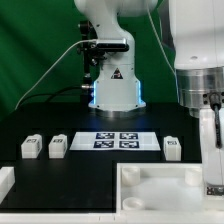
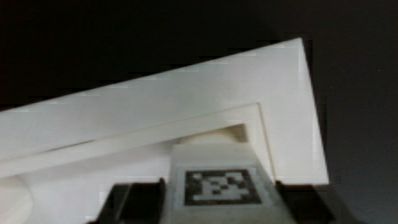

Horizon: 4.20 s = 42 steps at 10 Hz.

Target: Assemble one leg

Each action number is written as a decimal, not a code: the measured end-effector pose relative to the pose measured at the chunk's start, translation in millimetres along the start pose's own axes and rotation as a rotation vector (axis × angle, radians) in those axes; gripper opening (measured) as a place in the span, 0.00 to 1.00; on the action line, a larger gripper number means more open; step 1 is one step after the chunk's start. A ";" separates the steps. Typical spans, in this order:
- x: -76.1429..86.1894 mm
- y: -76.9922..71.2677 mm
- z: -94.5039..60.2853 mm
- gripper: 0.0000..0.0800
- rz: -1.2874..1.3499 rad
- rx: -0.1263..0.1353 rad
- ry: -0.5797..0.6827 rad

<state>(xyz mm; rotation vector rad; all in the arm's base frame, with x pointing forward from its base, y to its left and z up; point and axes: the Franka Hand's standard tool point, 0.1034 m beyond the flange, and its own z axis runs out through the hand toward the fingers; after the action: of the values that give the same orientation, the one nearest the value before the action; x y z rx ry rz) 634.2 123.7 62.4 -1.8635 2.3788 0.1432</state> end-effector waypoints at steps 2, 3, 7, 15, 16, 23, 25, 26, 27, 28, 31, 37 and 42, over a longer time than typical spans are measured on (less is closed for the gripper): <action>-0.3 0.7 0.2 0.48 -0.095 0.001 0.000; -0.5 4.1 -0.9 0.69 -0.239 0.007 -0.002; 5.6 12.3 -5.1 0.81 -0.749 0.018 0.007; 5.3 7.0 -1.4 0.49 -1.306 -0.021 0.039; 5.3 7.0 -1.4 0.36 -1.306 -0.021 0.039; 4.1 4.1 -2.5 0.36 -0.884 -0.006 0.035; 5.7 3.3 -1.7 0.36 -0.777 0.026 0.021; 6.5 3.9 -1.7 0.36 -0.708 0.038 0.002; 5.4 3.9 -1.6 0.36 -0.707 0.030 -0.002; 7.9 4.8 -1.7 0.36 -0.824 0.022 0.018; 10.9 6.6 -2.0 0.36 -0.935 0.013 0.048; -1.9 3.1 0.0 0.36 -0.274 0.049 -0.021; 3.4 1.9 -0.3 0.37 -0.333 0.019 -0.023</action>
Offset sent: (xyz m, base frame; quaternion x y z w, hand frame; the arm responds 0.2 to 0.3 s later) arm -0.0279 0.0179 0.0127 -0.0160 -0.0723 -0.3095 0.9480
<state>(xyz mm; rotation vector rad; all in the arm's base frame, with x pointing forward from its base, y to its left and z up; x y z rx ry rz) 631.6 120.9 62.2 -2.2000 2.0097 0.1093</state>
